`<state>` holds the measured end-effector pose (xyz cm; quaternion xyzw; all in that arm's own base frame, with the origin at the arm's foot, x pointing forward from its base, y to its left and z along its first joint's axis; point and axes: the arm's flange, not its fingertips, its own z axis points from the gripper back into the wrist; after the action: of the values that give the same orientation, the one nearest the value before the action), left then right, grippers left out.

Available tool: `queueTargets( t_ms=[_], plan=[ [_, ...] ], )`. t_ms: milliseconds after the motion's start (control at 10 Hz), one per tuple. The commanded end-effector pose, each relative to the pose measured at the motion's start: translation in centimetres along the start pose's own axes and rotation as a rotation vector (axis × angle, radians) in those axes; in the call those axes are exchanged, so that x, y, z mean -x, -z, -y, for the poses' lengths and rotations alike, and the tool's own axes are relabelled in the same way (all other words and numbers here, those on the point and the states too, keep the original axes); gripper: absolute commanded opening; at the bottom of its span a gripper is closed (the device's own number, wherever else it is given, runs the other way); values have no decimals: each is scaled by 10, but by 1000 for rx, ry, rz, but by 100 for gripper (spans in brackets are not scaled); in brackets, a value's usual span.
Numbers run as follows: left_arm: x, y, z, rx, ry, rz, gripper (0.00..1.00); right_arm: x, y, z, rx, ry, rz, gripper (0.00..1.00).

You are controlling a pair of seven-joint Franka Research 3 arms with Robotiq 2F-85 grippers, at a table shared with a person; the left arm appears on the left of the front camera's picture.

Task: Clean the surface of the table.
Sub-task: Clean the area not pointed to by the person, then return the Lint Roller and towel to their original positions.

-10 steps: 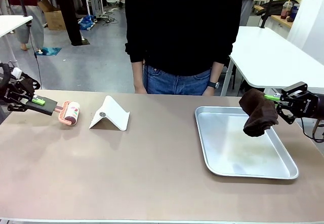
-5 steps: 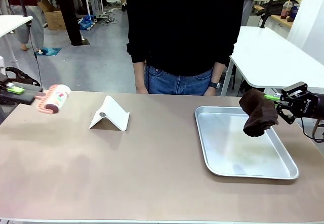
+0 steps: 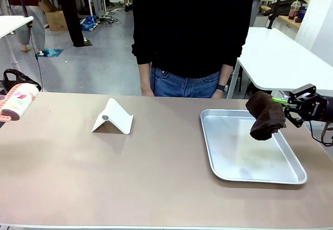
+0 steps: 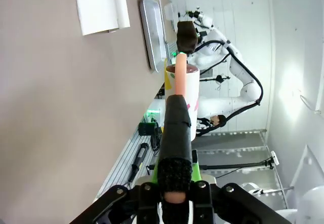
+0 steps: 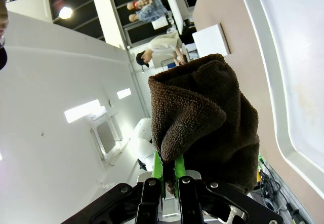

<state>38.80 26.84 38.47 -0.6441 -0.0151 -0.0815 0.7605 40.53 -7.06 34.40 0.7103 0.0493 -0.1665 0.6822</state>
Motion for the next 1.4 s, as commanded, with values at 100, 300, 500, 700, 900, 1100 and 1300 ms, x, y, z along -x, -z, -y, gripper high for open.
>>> queueTargets(
  t_ms=[100,300,500,700,900,1100,1300],
  plan=[
    [32,-11,-4,29,22,47,22,4,0,-3,12,-22,0,10],
    [17,-8,-4,7,0,25,22,4,0,-3,12,-22,0,10],
    [17,-8,-4,7,0,25,22,4,0,-3,12,-22,0,10],
    [17,-8,-4,7,0,25,22,4,0,-3,12,-22,0,10],
    [17,-8,-4,7,0,25,22,4,0,-3,12,-22,0,10],
    [17,-8,-4,7,0,25,22,4,0,-3,12,-22,0,10],
    [17,-8,-4,7,0,25,22,4,0,-3,12,-22,0,10]
  ],
)
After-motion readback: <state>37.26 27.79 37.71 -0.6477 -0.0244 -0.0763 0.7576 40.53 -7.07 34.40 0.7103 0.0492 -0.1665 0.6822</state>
